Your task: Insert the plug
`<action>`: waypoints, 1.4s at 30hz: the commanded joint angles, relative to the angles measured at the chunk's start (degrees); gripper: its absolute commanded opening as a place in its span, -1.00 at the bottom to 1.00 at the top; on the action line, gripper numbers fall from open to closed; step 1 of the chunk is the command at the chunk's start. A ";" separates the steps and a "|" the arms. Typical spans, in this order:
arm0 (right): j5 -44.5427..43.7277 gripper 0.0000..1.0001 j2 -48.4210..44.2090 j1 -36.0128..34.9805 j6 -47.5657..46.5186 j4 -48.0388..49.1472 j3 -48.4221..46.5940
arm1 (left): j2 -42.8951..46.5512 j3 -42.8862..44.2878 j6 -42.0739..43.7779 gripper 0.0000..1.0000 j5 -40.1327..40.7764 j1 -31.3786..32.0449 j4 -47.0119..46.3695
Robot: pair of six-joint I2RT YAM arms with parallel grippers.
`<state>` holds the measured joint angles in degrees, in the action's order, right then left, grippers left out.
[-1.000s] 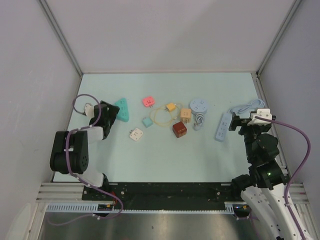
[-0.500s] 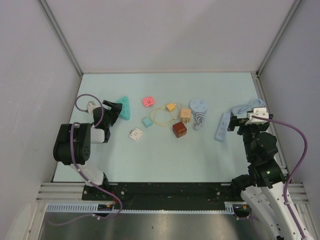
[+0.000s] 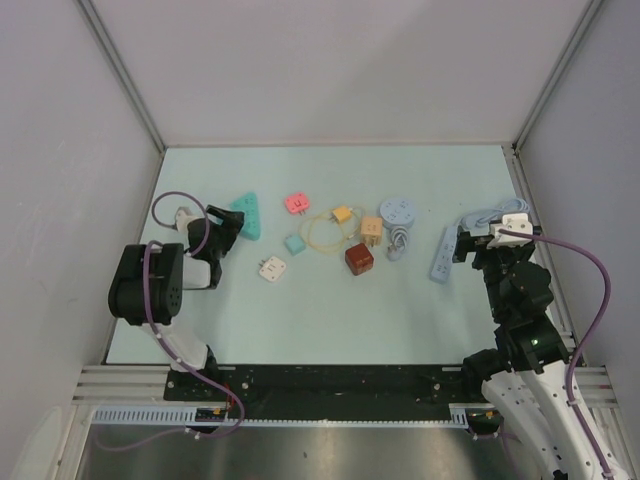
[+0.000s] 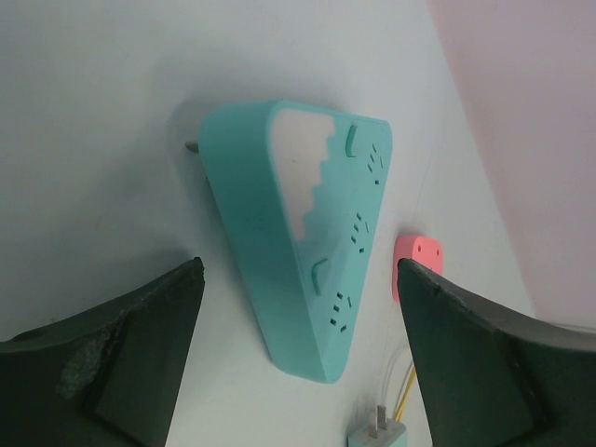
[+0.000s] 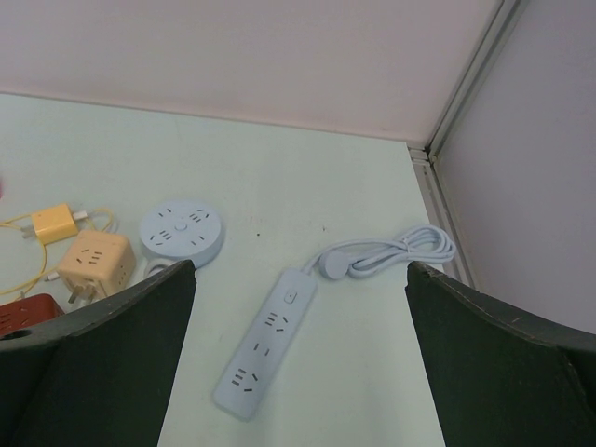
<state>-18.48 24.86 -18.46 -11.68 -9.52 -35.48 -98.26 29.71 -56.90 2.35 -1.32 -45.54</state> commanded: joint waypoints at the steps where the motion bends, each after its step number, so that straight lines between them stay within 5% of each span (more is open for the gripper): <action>1: 0.64 0.99 0.10 0.18 -0.36 1.52 -0.11 | -3.08 1.92 0.57 0.80 0.64 -0.26 -5.17; 22: 1.96 0.99 -0.87 0.18 -0.45 0.82 -0.11 | -6.42 7.20 -1.37 0.73 -1.11 -0.35 0.46; 42: 10.65 0.99 -2.36 0.00 1.31 -0.59 -0.37 | -1.42 0.53 2.85 -0.69 -9.46 -0.26 -7.19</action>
<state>-12.14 23.00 -18.46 -11.40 -10.11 -35.46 -103.53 33.36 -57.43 -3.33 -1.39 -50.06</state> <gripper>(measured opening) 0.994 0.356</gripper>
